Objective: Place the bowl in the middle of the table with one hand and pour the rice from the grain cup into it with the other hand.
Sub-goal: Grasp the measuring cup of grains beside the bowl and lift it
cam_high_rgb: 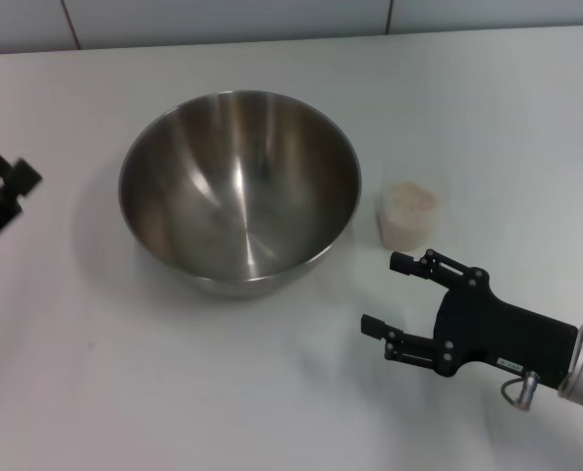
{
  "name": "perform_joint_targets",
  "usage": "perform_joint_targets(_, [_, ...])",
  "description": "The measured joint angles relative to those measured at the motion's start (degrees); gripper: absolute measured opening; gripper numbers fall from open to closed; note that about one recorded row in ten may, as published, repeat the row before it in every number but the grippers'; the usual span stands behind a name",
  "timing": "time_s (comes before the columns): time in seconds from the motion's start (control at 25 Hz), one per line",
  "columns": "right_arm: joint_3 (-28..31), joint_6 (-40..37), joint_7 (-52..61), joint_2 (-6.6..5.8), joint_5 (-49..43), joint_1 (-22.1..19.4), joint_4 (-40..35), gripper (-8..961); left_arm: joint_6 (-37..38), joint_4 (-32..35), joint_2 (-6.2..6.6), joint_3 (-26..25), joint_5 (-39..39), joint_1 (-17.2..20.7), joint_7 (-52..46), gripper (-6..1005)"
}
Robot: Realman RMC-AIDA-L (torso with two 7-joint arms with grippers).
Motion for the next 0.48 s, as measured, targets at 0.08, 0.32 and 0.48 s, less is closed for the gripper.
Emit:
perform_joint_targets(0.08, [0.0,0.0,0.0,0.0,0.0,-0.1,0.0,819,0.6,-3.0,0.12,0.2,0.3,0.3,7.3,848])
perform_joint_targets(0.32, [0.0,0.0,0.0,0.0,0.0,-0.3,0.1,820,2.5,-5.2,0.29,0.4,3.4,1.3,22.3,848])
perform_joint_targets(0.48, [0.0,0.0,0.0,0.02,0.0,-0.5,0.1,819,3.6,-5.7,0.18,0.5,9.2,1.7,35.2,848])
